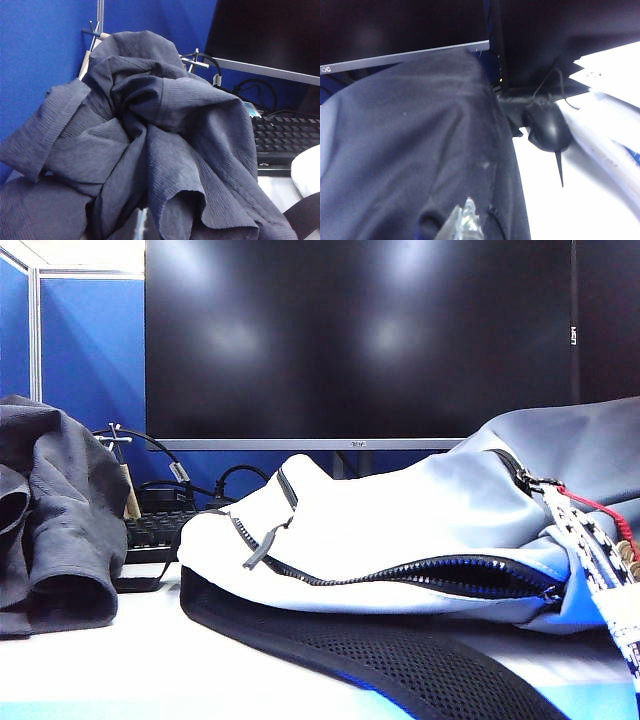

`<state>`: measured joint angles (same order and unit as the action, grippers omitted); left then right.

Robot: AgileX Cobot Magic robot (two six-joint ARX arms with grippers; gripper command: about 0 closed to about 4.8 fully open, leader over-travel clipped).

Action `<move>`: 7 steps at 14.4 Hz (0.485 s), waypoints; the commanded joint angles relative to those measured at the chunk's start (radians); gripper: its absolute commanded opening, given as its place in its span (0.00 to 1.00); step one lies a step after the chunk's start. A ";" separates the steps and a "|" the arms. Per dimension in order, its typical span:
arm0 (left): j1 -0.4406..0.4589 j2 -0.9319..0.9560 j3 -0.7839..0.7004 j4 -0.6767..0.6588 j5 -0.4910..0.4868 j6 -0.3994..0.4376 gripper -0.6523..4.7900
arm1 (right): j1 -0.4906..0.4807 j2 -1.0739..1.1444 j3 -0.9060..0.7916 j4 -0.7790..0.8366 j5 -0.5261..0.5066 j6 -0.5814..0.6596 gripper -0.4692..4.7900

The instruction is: Take the gray clothes out of the backpack.

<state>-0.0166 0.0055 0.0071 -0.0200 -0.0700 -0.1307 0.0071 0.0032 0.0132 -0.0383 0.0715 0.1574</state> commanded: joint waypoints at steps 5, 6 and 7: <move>0.002 -0.002 0.000 0.006 0.003 0.000 0.11 | 0.001 -0.002 -0.013 0.065 0.001 0.000 0.08; 0.002 -0.002 0.000 0.006 0.003 0.000 0.11 | 0.001 -0.002 -0.013 0.065 0.001 0.000 0.08; 0.002 -0.002 0.000 0.006 0.003 0.000 0.11 | 0.001 -0.002 -0.013 0.065 0.001 0.000 0.08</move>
<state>-0.0166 0.0055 0.0071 -0.0200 -0.0700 -0.1307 0.0071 0.0032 0.0086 0.0101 0.0715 0.1574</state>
